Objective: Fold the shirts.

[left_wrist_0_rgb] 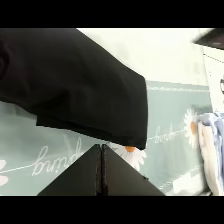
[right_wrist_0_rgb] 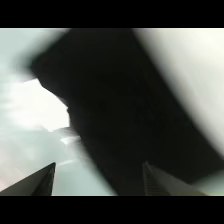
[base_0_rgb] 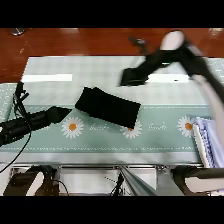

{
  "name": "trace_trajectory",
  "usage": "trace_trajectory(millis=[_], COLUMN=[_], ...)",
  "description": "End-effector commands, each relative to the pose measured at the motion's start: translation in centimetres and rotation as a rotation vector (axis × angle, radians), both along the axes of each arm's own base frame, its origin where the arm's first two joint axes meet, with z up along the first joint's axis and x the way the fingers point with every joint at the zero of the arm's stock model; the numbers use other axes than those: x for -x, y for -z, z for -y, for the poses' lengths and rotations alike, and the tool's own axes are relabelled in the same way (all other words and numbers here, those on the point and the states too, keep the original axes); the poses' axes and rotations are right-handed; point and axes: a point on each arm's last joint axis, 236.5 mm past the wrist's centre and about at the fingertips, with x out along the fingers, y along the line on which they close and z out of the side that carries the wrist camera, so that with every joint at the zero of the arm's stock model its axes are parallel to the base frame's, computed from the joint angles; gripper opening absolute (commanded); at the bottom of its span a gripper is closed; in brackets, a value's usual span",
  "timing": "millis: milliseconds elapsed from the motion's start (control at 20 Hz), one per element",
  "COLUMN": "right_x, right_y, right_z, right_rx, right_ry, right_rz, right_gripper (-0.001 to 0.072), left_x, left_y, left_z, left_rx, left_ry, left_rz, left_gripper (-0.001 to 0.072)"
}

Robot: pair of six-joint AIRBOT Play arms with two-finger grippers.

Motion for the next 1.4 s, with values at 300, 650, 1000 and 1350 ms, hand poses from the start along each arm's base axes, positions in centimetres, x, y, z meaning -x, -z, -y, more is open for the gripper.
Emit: trace_trajectory(millis=[300,650,1000,1350], right_x=[11.1,8.3,5.2,-0.8], right_y=[13.2,16.5,14.0,-1.7], right_z=[9.0,0.8,-5.4,-3.1], right_rx=[-0.276,-0.384,-0.375,-0.19], right_ry=[0.812,0.53,0.239,0.02], right_rz=[-0.164,-0.416,-0.316,0.044], right_gripper=[0.0627,0.0627,0.0022,0.0021], left_x=[-0.5,-0.5,-0.5,-0.5], left_y=[0.5,0.5,0.5,0.5], left_z=[-0.8,-0.8,-0.8,-0.8], left_rx=[-0.041,-0.039,-0.039,-0.039], left_ry=[-0.022,-0.025,-0.025,-0.025], left_rz=[0.01,0.008,0.008,0.009], left_gripper=[0.0029,0.0029,0.0029,0.0029])
